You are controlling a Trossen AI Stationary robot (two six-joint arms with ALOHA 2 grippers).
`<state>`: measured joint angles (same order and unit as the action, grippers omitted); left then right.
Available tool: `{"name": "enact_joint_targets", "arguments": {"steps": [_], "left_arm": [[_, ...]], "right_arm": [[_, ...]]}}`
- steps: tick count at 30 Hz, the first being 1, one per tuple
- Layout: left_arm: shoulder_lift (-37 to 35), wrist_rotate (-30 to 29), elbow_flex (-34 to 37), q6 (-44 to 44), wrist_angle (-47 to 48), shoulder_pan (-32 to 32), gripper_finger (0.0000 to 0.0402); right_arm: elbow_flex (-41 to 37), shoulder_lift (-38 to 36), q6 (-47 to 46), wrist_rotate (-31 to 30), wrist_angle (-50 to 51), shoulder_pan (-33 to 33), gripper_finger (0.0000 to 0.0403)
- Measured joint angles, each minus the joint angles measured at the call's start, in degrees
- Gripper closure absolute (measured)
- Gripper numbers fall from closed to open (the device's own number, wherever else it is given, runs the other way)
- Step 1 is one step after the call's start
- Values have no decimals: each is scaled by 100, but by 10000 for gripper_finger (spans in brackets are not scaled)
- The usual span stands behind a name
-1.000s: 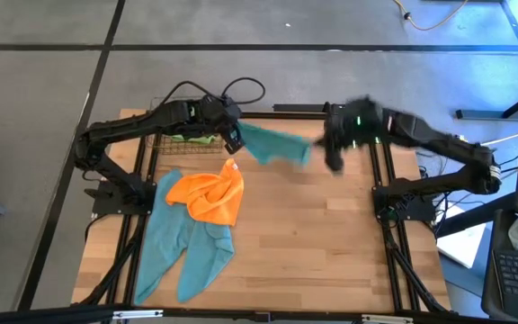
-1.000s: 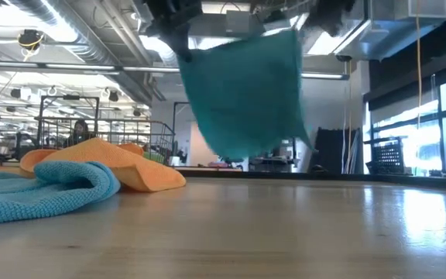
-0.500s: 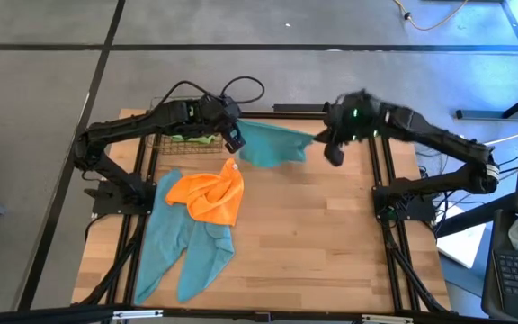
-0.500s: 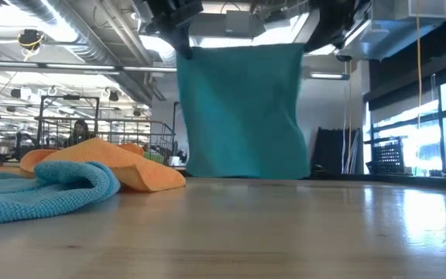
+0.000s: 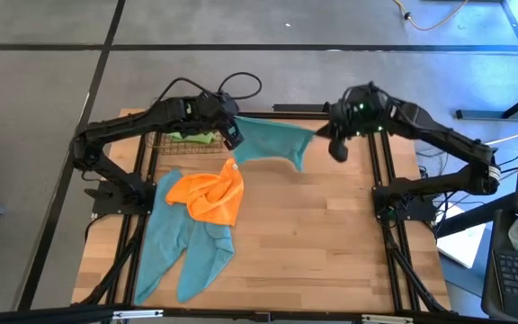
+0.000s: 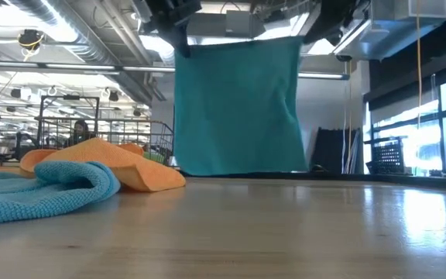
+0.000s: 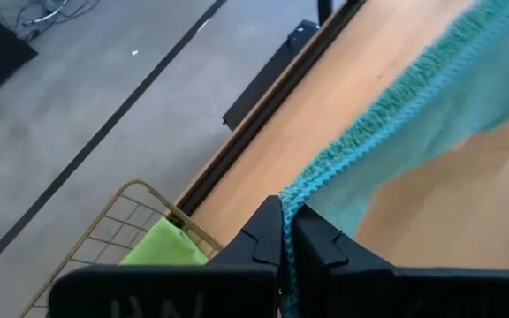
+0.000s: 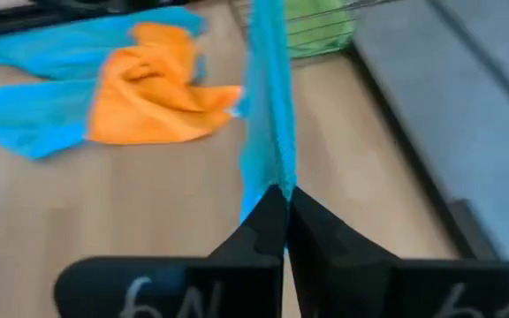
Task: Fold microfiber towels
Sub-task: Fold the blue microfiber cloth
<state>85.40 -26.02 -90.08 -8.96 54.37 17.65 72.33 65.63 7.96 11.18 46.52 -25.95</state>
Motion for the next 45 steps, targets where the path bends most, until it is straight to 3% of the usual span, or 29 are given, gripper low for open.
{"name": "enact_joint_targets", "arguments": {"steps": [3, 6, 8, 9, 10, 16, 18, 20, 22, 25, 26, 27, 29, 33, 34, 35, 36, 39, 40, 42, 45], "left_arm": [[79, 35, 0, 343, -59, 77, 402], [288, 2, 12, 488, -394, 282, 402], [317, 118, -3, 6, -631, 279, 402], [299, 162, -19, -345, -686, 188, 402], [267, 173, -22, -635, -680, 59, 402], [367, 299, 181, -1387, -554, -882, 402], [376, 392, 366, -1624, -566, -1170, 402], [412, 268, 491, -1618, -696, -1397, 402], [438, 14, 549, -1249, -449, -1454, 402], [425, -335, 451, -729, -581, -1021, 402], [411, -313, 368, -705, -588, -831, 402], [388, -236, 275, -700, -573, -651, 402], [342, 141, 30, -738, -511, -355, 402], [265, 998, -196, -1416, -478, -459, 401], [265, 1059, -191, -1384, -459, -610, 402], [269, 1004, -152, -1175, -410, -747, 402], [301, 780, -107, -844, -379, -849, 402], [453, -106, -49, -206, -368, -550, 402], [475, -58, -46, -179, -417, -365, 402], [465, 520, -62, -557, -425, -100, 402], [421, 1384, -48, -1158, -237, -298, 402]], "right_arm": [[-49, -4, 785, -751, -43, -17, 395], [-195, 6, 1622, -1957, -446, -140, 395], [-166, 0, 1670, -2733, -571, -151, 395], [-94, -48, 1457, -2815, -427, -112, 395], [-24, -134, 1119, -2658, -246, -43, 395], [-386, -385, -405, -57, 749, 136, 395], [-581, -375, -625, 520, 1134, 263, 395], [-734, -417, -442, 681, 1212, 369, 395], [-834, -375, -81, -177, 1197, 438, 395], [-781, -328, 179, -2508, 532, 374, 395], [-728, -328, 146, -3064, 198, 306, 395], [-676, -328, 112, -3251, -43, 230, 395], [-536, -332, -91, -2637, -67, 77, 395], [-317, -369, -1007, 438, 165, 71, 395], [-320, -363, -977, 839, 295, 168, 395], [-326, -333, -696, 752, 378, 265, 395], [-328, -293, -316, 135, 367, 341, 395], [-328, -127, 431, -2750, -212, 213, 395], [-328, -78, 461, -3112, -394, 88, 395], [-314, -68, 201, -2591, -251, -121, 395], [-282, -128, -723, 122, 313, -228, 395]]}}
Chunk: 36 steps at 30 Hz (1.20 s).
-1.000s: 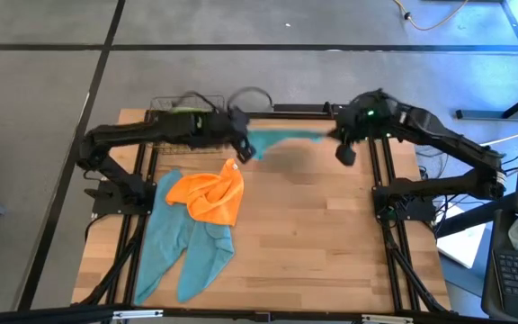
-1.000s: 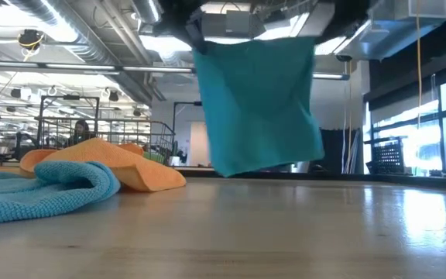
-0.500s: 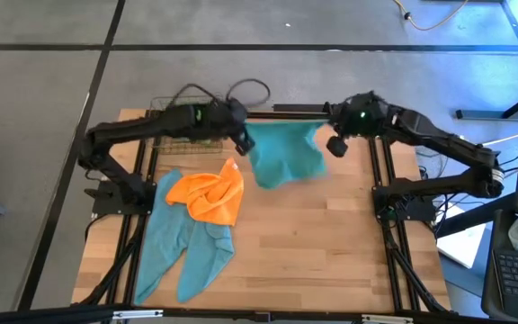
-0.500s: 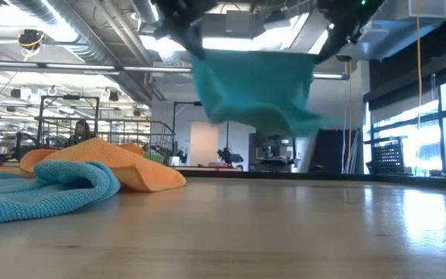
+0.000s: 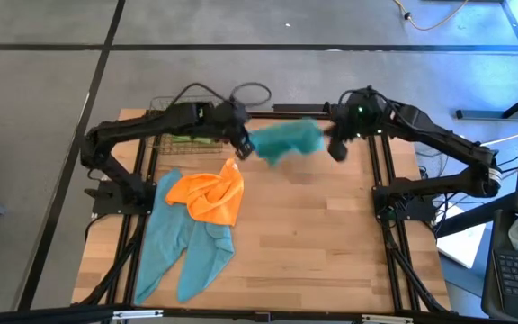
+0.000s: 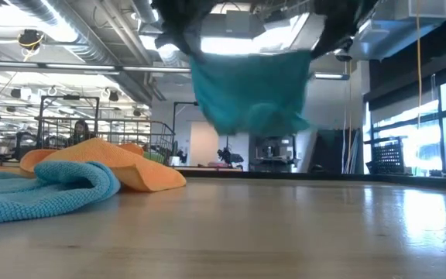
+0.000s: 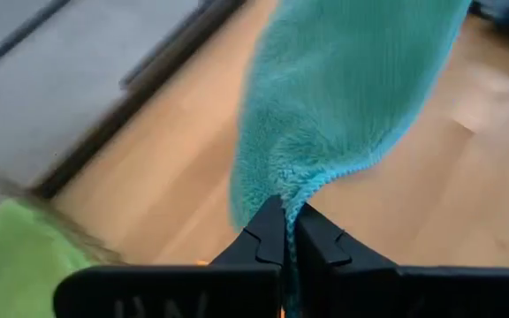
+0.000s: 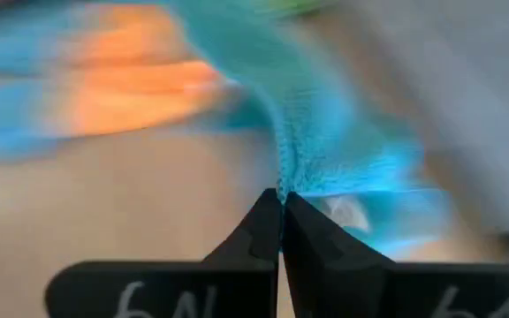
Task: Fold microfiber towels
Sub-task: Fold the blue microfiber cloth
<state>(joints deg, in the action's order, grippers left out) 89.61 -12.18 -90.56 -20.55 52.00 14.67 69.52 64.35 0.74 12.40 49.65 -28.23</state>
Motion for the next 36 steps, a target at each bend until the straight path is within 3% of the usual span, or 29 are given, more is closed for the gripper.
{"name": "enact_joint_targets", "arguments": {"steps": [1, 2, 3, 6, 7, 8, 9, 12, 13, 14, 16, 17, 18, 22, 27, 29, 32, 36], "left_arm": [[-18, -36, 2, -14, 14, -166, 402], [-44, -236, 2, 36, 11, -330, 402], [-58, -586, -2, 194, 0, -459, 401], [28, -1254, -4, 660, -44, -361, 402], [57, -1150, -2, 562, -35, -224, 402], [66, -913, 4, 412, -24, -109, 402], [65, -699, 1, 301, -34, -45, 402], [12, -418, -2, 133, 183, -203, 402], [5, -477, -2, 126, 205, -282, 402], [-1, -603, -2, 126, 206, -332, 402], [-3, -828, -2, 143, 180, -349, 402], [-3, -843, -2, 143, 161, -338, 401], [-3, -815, -2, 136, 142, -323, 401], [-3, -787, -2, 113, 227, -327, 401], [-3, -816, -2, 151, 395, -323, 402], [-3, -955, -2, 394, 378, -292, 402], [-3, -1159, -4, 909, 141, 7, 402], [-3, -938, -176, 1060, 31, 385, 402]], "right_arm": [[-19, -9, -76, 755, 112, 58, 395], [-39, -12, 29, 1083, 141, 181, 395], [-42, -12, 299, 768, 171, 300, 395], [-44, 165, 1016, -2393, -121, 401, 395], [18, 273, 920, -2835, -187, 282, 395], [74, 322, 692, -2566, -57, 159, 395], [131, 309, 434, -1794, 190, 63, 395], [110, 154, 73, 1122, 322, 54, 396], [56, 139, 90, 1290, 395, 130, 396], [35, 139, 110, 848, 534, 224, 396], [28, 165, 260, -780, 583, 330, 396], [28, 178, 301, -1277, 595, 323, 396], [30, 180, 353, -1375, 574, 308, 396], [31, 130, 291, -550, 666, 260, 396], [31, 127, 435, -828, 665, 289, 396], [33, 125, 777, -1261, 648, 297, 396], [36, 128, 1517, -2427, 228, 289, 396], [142, 118, 2112, -3600, -260, 302, 395]]}}
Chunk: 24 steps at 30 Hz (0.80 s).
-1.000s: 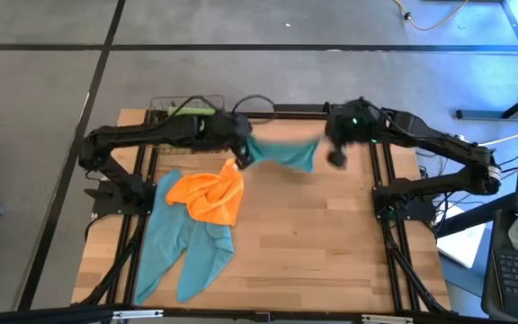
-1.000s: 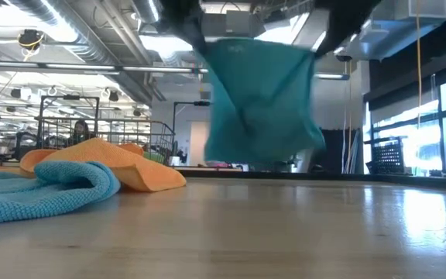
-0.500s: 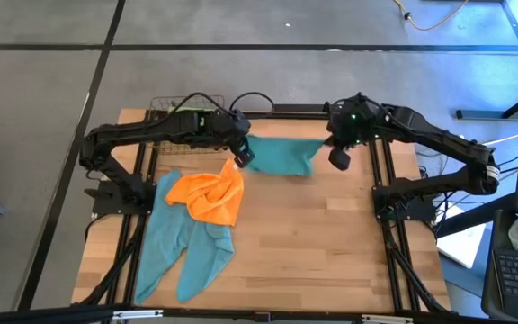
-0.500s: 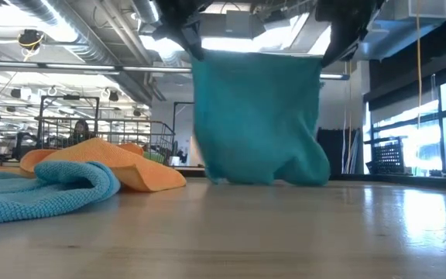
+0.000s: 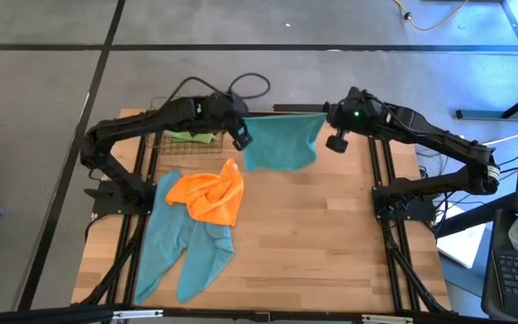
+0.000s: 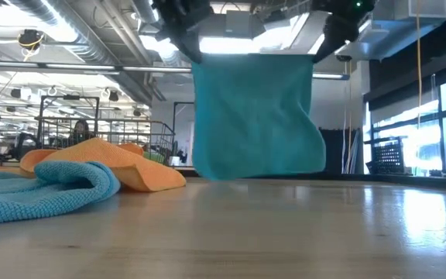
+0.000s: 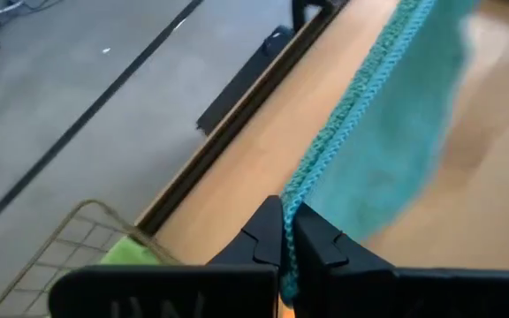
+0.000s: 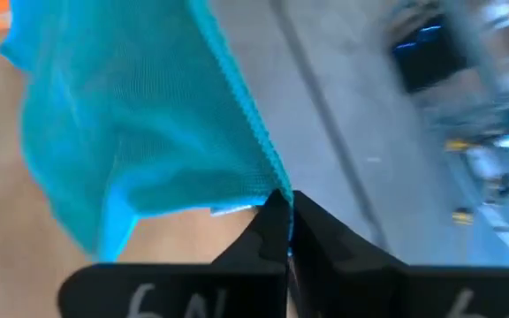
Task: Fold microfiber towels
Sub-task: Fold the blue microfiber cloth
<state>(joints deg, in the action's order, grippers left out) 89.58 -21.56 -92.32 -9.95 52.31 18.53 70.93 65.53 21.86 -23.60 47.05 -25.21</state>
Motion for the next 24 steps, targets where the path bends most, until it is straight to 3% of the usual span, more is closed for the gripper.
{"name": "enact_joint_targets", "arguments": {"steps": [2, 6, 8, 10, 13, 15, 17, 19, 20, 21, 22, 24], "left_arm": [[-10, 295, -75, -270, 17, -3, 402], [25, 953, -1, -724, 342, -568, 402], [88, 914, 133, -747, 340, -944, 402], [122, 464, 213, -478, 401, -1127, 402], [107, -235, 38, -110, 339, -859, 402], [52, -107, -95, -214, 526, -595, 402], [-11, 300, -165, -448, 508, -449, 402], [-57, 721, -158, -522, 427, -479, 402], [-39, 847, -158, -406, 224, -564, 402], [13, 890, -167, -158, 88, -656, 401], [65, 841, -168, 126, 89, -708, 402], [172, 563, -150, 270, 270, -701, 402]], "right_arm": [[116, -60, -451, 259, 134, -10, 394], [-4, -156, -1590, 3157, 1147, -65, 394], [-185, -139, -1822, 3561, 1542, 115, 396], [-244, -143, -1638, 2880, 1590, 243, 397], [-102, -146, -1269, 769, 1079, 210, 396], [86, -176, -1451, 514, 869, 93, 396], [146, -269, -1803, 1697, 874, -40, 395], [123, -296, -1909, 3787, 819, -150, 396], [96, -275, -1762, 4538, 817, -166, 396], [92, -229, -1597, 4444, 924, -150, 396], [92, -180, -1475, 3629, 1039, -124, 396], [87, -74, -1717, 1185, 1357, -131, 396]]}}
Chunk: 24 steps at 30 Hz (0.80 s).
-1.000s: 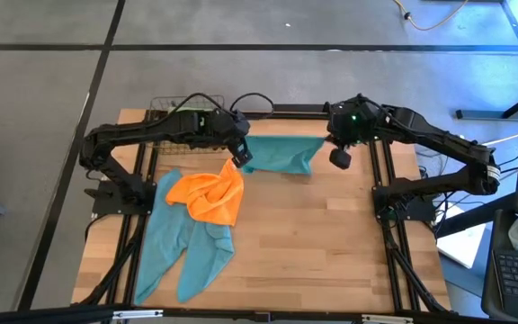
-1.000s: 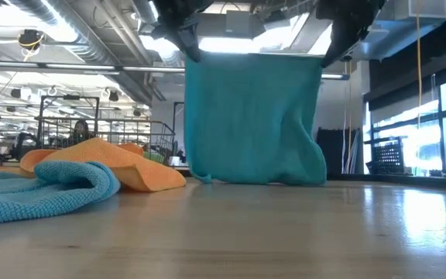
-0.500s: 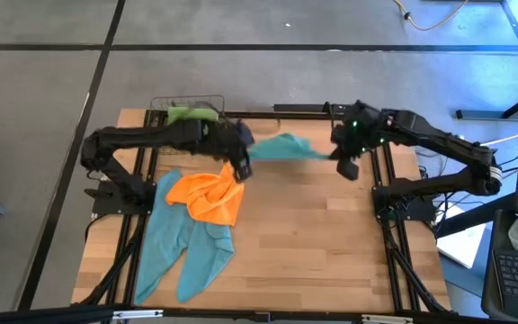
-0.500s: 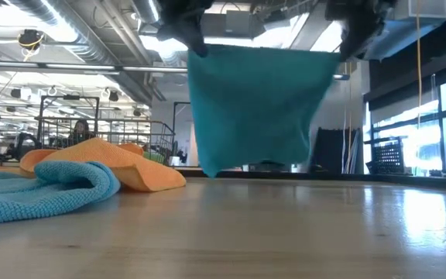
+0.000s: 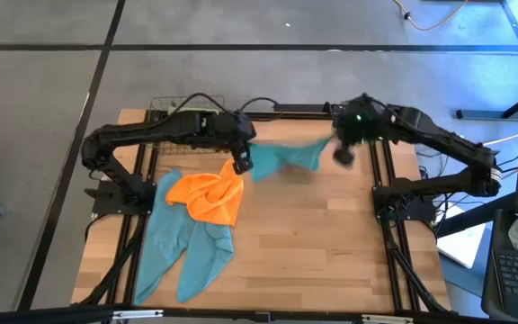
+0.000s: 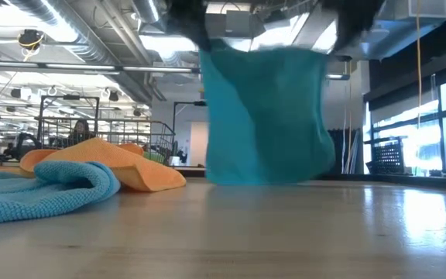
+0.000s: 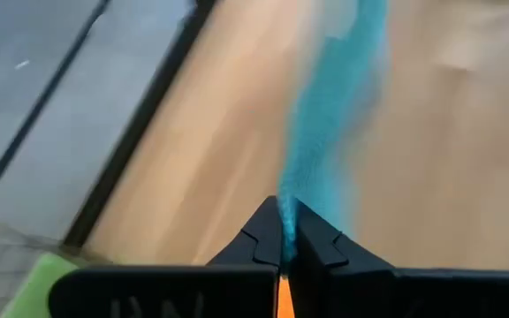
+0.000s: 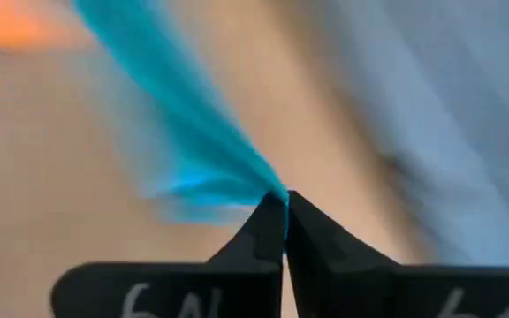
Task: Fold microfiber towels
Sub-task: Fold the blue microfiber cloth
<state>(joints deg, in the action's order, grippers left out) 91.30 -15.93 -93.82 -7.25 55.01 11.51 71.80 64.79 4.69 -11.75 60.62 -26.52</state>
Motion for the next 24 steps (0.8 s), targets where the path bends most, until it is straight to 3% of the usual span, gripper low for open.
{"name": "enact_joint_targets", "arguments": {"steps": [1, 2, 4, 5, 6, 8, 9, 10, 12, 13, 14, 16, 17, 20, 24], "left_arm": [[27, -22, 4, -145, -117, 79, 402], [37, -6, -9, -321, -157, 141, 402], [-28, 26, 2, -446, 23, 191, 401], [-34, 44, -2, -454, -140, 158, 402], [-29, 56, -15, -442, -212, 131, 402], [-22, 93, -5, -415, -115, 126, 402], [-17, 81, -4, -418, -205, 162, 402], [-10, 44, -12, -420, -303, 189, 401], [-28, -32, -4, -421, -67, 198, 402], [-24, -24, -2, -419, -137, 188, 402], [-19, 7, -4, -411, -158, 196, 402], [-17, 100, -3, -380, -137, 205, 402], [-3, 82, -16, -371, -277, 215, 402], [-19, 8, -7, -279, -103, 244, 402], [-19, 33, -7, -270, -38, 331, 402]], "right_arm": [[-3, 48, -466, -366, 25, -31, 396], [3, 52, -856, 45, 21, -75, 397], [-38, -73, -749, 2499, -54, -177, 397], [-25, -100, -259, 3464, -185, -140, 397], [-1, -104, 54, 3337, -201, -70, 397], [-33, -86, -417, 632, 74, 7, 397], [-87, -53, -985, -141, -11, -67, 397], [-121, -32, -1329, 169, -288, -145, 397], [-170, -165, -1052, 2222, -547, -192, 397], [-116, -173, -788, 2490, -429, -105, 397], [-103, -165, -681, 1865, -133, -7, 397], [-210, -123, -1199, -37, 411, 26, 397], [-218, -86, -1333, -177, 68, -62, 396], [-190, -248, -944, 941, -191, -133, 396], [-208, -168, -1044, 595, -278, -89, 396]]}}
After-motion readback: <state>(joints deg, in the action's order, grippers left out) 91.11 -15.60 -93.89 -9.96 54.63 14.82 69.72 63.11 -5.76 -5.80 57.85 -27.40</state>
